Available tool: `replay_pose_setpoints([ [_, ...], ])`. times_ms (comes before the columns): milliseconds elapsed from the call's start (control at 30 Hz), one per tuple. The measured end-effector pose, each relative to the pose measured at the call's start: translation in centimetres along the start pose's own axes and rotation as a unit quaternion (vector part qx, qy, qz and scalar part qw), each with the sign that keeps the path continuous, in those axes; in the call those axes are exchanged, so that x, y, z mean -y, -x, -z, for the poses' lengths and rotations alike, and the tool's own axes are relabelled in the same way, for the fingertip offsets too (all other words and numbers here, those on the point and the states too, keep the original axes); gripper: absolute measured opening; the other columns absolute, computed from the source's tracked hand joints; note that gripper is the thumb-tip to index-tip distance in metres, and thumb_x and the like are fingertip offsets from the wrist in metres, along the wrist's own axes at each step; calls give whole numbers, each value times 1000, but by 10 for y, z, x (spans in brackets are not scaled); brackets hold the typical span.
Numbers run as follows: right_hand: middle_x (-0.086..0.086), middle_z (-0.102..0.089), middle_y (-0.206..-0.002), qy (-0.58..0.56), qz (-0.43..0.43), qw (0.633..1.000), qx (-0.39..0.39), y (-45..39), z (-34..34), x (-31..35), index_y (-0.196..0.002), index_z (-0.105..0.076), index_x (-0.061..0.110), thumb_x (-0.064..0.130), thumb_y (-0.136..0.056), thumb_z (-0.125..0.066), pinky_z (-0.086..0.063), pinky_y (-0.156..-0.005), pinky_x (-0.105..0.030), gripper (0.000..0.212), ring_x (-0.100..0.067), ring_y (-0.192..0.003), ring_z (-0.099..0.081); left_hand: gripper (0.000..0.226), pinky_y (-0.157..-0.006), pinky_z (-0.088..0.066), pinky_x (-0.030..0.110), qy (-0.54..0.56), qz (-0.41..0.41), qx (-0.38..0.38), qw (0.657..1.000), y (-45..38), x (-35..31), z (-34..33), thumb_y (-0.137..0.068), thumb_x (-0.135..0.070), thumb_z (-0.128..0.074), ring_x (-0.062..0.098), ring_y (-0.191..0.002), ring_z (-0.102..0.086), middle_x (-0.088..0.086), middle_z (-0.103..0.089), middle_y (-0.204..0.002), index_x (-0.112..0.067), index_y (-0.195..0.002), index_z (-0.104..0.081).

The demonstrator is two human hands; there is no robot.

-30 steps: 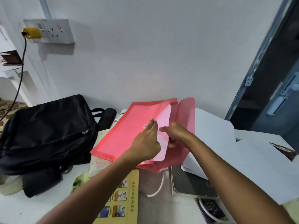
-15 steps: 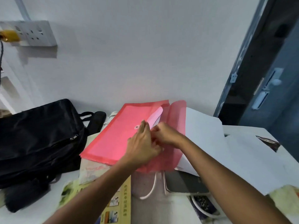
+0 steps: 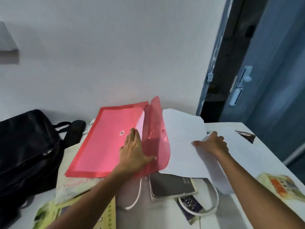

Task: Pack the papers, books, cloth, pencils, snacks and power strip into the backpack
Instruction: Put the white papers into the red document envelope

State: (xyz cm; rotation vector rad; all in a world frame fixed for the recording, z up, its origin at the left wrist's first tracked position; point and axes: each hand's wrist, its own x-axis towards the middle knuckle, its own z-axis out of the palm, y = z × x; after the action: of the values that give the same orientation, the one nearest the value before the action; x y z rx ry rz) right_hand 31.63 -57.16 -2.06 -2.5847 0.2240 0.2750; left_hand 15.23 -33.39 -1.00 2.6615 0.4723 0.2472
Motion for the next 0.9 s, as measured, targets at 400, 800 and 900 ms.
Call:
replay_pose_setpoints([
  [400, -11, -64, -108, -44, 5, 999, -5, -11, 5, -1, -103, -56, 9, 17, -72, -73, -44, -73, -31, 37, -31, -96, -60, 127, -113, -29, 48, -12, 6, 11, 1000, -3, 0, -11, -64, -55, -76, 26, -148, -7, 5, 8, -161, -9, -151, 3],
  [800, -8, -50, -83, 158, 310, 891, -292, 19, 3, 37, -73, -65, 13, 3, -69, -72, -33, -66, -37, 13, -31, -81, -45, 130, -114, -28, 51, -14, -1, 16, 1000, -5, 1, -13, -64, -59, -76, 25, -148, -4, 5, 11, -161, -9, -151, 6],
  [900, -10, -52, -77, 163, 399, 867, -250, 39, -5, 46, -75, -62, 9, 2, -69, -70, -41, -60, -37, 13, -32, -76, -50, 131, -113, -28, 52, -10, 1, 15, 1000, -6, 1, -12, -64, -59, -77, 25, -148, -4, 4, 11, -161, -9, -151, 7],
])
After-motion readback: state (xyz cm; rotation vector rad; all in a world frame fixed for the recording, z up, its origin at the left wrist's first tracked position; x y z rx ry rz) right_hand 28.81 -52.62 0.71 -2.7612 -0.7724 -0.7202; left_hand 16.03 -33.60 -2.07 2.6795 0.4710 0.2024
